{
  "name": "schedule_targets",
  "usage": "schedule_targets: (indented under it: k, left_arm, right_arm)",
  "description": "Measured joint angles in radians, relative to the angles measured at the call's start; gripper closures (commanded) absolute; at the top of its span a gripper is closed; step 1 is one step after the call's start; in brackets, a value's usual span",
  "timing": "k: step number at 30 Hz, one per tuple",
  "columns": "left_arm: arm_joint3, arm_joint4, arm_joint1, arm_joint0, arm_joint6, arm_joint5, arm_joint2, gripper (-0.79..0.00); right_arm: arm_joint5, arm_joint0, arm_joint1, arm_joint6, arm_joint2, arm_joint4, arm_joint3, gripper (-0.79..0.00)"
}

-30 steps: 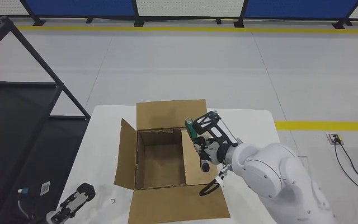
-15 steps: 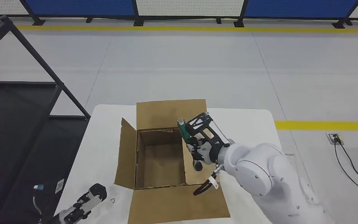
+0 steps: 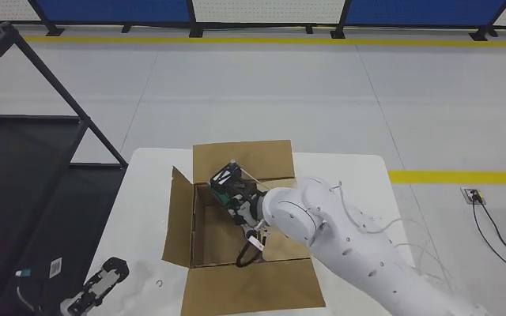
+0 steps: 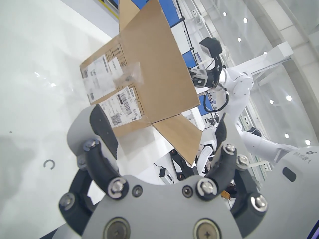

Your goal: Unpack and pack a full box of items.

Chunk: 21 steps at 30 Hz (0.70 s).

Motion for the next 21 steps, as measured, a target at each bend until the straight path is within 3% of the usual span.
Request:
schedule_targets:
  k: [19, 20, 21]
  left_arm:
    - [-0.001, 0.001, -0.006, 0.006, -0.016, -0.002, -0.027, -0.785]
    - [0.0, 0.0, -0.007, 0.008, -0.014, -0.004, -0.03, -0.785]
    - [0.001, -0.001, -0.007, 0.011, -0.013, -0.005, -0.033, -0.785]
  right_arm:
    - [-0.049, 0.125, -0.189, 0.027, -0.265, 0.008, 0.46, 0.0]
    - [-0.052, 0.13, -0.199, 0.027, -0.272, 0.011, 0.483, -0.117]
    - [-0.055, 0.135, -0.209, 0.027, -0.277, 0.014, 0.504, -0.16]
